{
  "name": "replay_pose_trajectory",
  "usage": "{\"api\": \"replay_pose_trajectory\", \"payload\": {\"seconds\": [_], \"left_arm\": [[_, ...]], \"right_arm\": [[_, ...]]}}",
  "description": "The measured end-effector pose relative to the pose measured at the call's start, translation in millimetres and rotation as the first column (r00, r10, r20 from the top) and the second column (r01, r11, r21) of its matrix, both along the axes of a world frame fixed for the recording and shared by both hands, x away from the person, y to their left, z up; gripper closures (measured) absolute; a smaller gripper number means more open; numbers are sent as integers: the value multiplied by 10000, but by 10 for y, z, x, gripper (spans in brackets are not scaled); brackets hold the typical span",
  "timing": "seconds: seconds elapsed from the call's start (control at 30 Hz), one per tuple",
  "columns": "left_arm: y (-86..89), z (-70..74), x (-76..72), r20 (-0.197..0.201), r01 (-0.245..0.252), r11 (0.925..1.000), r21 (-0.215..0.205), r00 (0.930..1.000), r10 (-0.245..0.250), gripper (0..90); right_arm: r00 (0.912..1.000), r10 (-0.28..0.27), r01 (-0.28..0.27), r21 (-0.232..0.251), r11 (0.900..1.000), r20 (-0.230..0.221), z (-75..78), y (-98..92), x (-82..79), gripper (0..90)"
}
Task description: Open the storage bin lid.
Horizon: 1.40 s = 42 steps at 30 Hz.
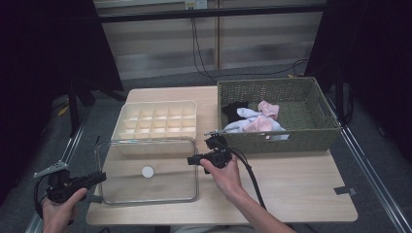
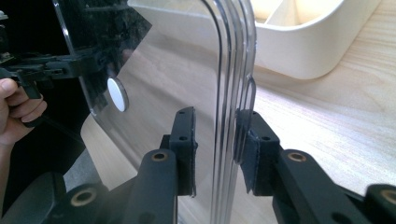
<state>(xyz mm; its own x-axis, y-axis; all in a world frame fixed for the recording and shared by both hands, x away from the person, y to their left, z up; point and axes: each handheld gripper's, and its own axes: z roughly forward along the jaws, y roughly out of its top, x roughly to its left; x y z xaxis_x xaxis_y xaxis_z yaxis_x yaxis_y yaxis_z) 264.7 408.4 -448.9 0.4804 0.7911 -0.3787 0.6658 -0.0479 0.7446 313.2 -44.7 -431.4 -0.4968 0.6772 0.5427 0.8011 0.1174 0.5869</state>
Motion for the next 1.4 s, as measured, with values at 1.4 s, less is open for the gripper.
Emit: {"api": "replay_pose_trajectory", "payload": {"seconds": [1.4], "left_arm": [[-5,-337,107,-1049,-35,9996,282,9945,64,625]], "right_arm": [[9987,-169,121,-997,9949,-473,-495,169,57,523]]}}
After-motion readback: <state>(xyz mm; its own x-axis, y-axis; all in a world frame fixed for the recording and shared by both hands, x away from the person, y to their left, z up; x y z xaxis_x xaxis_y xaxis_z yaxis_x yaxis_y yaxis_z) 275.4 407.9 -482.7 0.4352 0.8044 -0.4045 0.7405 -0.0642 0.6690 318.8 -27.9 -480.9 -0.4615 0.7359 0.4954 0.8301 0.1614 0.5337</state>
